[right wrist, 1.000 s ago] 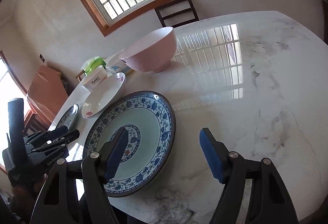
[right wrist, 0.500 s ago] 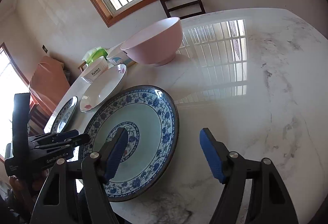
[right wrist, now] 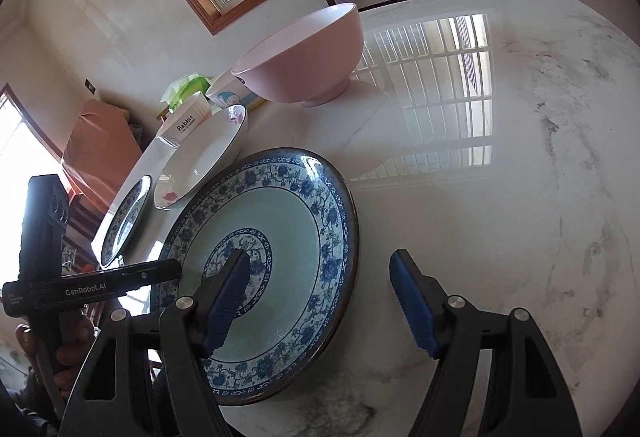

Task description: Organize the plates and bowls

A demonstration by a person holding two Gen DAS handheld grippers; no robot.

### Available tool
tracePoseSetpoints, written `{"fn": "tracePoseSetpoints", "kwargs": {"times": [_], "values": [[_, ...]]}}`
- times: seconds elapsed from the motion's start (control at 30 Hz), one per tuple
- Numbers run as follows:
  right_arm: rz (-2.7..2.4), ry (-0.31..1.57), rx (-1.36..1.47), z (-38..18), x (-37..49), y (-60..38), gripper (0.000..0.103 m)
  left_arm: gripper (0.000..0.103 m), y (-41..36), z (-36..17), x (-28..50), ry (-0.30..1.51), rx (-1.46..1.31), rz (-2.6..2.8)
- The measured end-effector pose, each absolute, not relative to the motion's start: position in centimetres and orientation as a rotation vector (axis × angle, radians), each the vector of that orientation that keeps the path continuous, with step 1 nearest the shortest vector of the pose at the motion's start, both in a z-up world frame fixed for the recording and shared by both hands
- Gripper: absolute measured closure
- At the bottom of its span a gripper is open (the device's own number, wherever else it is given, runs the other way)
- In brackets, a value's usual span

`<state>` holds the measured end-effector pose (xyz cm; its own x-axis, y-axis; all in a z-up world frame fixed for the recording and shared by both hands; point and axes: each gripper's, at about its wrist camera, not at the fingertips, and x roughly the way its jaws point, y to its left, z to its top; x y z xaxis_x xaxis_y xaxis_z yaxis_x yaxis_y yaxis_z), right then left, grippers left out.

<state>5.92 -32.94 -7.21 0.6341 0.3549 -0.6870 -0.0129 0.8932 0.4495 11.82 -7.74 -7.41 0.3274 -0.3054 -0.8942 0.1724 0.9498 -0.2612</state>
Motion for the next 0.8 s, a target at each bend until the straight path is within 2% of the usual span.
{"fn": "tracePoseSetpoints", "kwargs": {"times": [0.07,0.17,0.23,0.27,0.37,0.8], "values": [[0.224,0.872,0.431,-7.2,6.2,-32.9,0.037,0.064,-8.1,-7.3,11.8,1.197,-0.123,-0.329],[0.223,0.886,0.429,-7.3,6.6,-32.8,0.05,0.064,-8.3,-7.5,12.1,1.193,-0.129,-0.346],[0.219,0.902,0.413,-7.5,6.7,-32.7,0.068,0.067,-8.6,-7.6,12.0,1.192,-0.123,-0.368],[0.198,0.896,0.394,-7.5,6.6,-32.6,0.071,0.072,-8.8,-7.5,11.9,1.187,-0.103,-0.358],[0.158,0.898,0.359,-7.5,6.5,-32.6,0.083,0.075,-8.6,-7.6,11.8,1.176,-0.083,-0.351],[0.145,0.883,0.408,-7.6,4.8,-32.8,0.085,0.076,-8.6,-6.6,10.3,1.134,-0.041,-0.357]]}}
